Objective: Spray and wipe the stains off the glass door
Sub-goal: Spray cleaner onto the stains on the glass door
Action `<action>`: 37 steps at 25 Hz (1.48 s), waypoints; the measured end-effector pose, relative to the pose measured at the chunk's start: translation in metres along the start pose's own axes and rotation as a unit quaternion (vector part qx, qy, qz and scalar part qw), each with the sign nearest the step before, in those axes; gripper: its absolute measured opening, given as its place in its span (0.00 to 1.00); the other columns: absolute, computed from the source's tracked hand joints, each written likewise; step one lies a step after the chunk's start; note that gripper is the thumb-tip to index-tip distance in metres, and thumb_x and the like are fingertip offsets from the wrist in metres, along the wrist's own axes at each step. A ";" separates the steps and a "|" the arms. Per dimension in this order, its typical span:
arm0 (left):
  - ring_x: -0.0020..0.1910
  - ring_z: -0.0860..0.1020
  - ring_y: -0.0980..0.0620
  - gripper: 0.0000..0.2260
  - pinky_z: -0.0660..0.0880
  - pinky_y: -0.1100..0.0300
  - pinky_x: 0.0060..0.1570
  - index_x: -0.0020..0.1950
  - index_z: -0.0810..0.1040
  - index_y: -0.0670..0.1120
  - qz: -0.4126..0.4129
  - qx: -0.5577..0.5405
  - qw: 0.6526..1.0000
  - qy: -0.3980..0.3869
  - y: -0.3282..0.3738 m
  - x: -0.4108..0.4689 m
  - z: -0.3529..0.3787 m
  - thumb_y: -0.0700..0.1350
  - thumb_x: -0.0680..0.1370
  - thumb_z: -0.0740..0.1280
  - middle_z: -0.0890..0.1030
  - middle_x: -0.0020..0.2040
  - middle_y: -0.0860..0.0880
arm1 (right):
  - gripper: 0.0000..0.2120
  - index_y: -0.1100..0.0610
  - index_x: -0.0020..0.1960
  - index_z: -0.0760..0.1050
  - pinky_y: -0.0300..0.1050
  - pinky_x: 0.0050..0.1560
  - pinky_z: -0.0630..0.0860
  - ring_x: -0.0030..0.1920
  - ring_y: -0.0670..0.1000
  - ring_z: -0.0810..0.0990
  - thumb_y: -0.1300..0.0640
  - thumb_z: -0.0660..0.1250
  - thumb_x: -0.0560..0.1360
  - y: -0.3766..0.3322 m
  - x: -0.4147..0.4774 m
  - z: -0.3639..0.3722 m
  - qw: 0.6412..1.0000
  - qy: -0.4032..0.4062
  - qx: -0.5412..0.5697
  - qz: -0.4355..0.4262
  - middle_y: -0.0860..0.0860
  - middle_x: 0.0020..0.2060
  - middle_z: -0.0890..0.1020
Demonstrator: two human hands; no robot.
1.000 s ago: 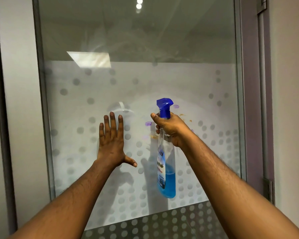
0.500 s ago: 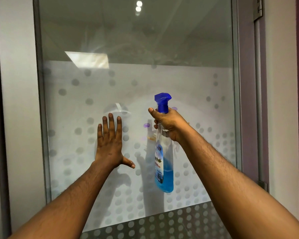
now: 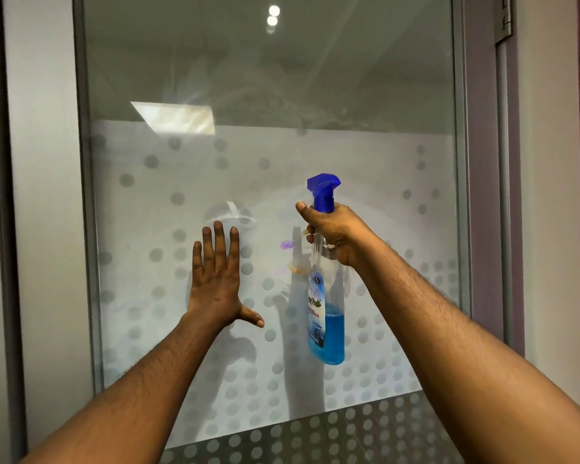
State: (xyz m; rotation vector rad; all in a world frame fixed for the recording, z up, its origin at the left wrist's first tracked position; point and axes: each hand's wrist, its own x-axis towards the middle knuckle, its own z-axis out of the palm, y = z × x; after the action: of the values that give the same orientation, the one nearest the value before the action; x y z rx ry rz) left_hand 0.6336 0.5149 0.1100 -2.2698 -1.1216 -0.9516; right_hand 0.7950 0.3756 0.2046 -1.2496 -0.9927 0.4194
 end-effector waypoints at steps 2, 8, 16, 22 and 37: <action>0.73 0.26 0.38 0.76 0.26 0.46 0.71 0.74 0.24 0.46 0.002 0.001 1.000 0.000 0.000 0.000 0.001 0.79 0.46 0.68 0.22 0.73 0.42 | 0.21 0.57 0.56 0.71 0.42 0.32 0.72 0.37 0.48 0.78 0.45 0.71 0.72 -0.001 0.000 0.001 1.000 0.005 -0.010 0.006 0.52 0.38 0.78; 0.74 0.26 0.38 0.77 0.31 0.44 0.74 0.74 0.25 0.44 0.003 0.007 1.000 0.010 -0.003 0.002 0.005 0.79 0.44 0.67 0.24 0.74 0.41 | 0.17 0.58 0.54 0.73 0.42 0.36 0.76 0.38 0.49 0.77 0.50 0.73 0.72 0.020 0.003 -0.008 1.000 -0.014 -0.002 0.023 0.53 0.39 0.78; 0.73 0.26 0.38 0.77 0.28 0.44 0.72 0.74 0.24 0.43 0.004 0.014 1.000 0.013 -0.001 0.001 0.004 0.79 0.45 0.66 0.23 0.73 0.40 | 0.14 0.57 0.51 0.76 0.48 0.42 0.77 0.35 0.50 0.77 0.54 0.76 0.70 0.018 0.008 -0.050 0.999 0.006 0.032 0.017 0.53 0.36 0.79; 0.75 0.28 0.38 0.78 0.28 0.45 0.72 0.75 0.25 0.43 0.001 0.013 1.000 0.018 -0.001 0.001 0.006 0.80 0.43 0.66 0.25 0.74 0.40 | 0.14 0.56 0.49 0.75 0.49 0.44 0.78 0.38 0.51 0.78 0.51 0.75 0.70 0.004 0.019 -0.078 0.999 0.051 0.003 -0.002 0.54 0.38 0.79; 0.74 0.26 0.38 0.77 0.26 0.45 0.71 0.74 0.24 0.44 -0.001 0.015 1.000 0.021 0.000 0.000 0.004 0.80 0.44 0.66 0.23 0.73 0.40 | 0.11 0.56 0.47 0.75 0.47 0.37 0.77 0.35 0.51 0.78 0.57 0.76 0.69 0.025 0.021 -0.093 0.998 0.064 0.014 0.018 0.54 0.36 0.79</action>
State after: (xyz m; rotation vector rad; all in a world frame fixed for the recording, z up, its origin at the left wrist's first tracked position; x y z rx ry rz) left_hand 0.6351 0.5170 0.1074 -2.2160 -1.1122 -0.9717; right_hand 0.8871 0.3444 0.1904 -1.2540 -0.8541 0.3760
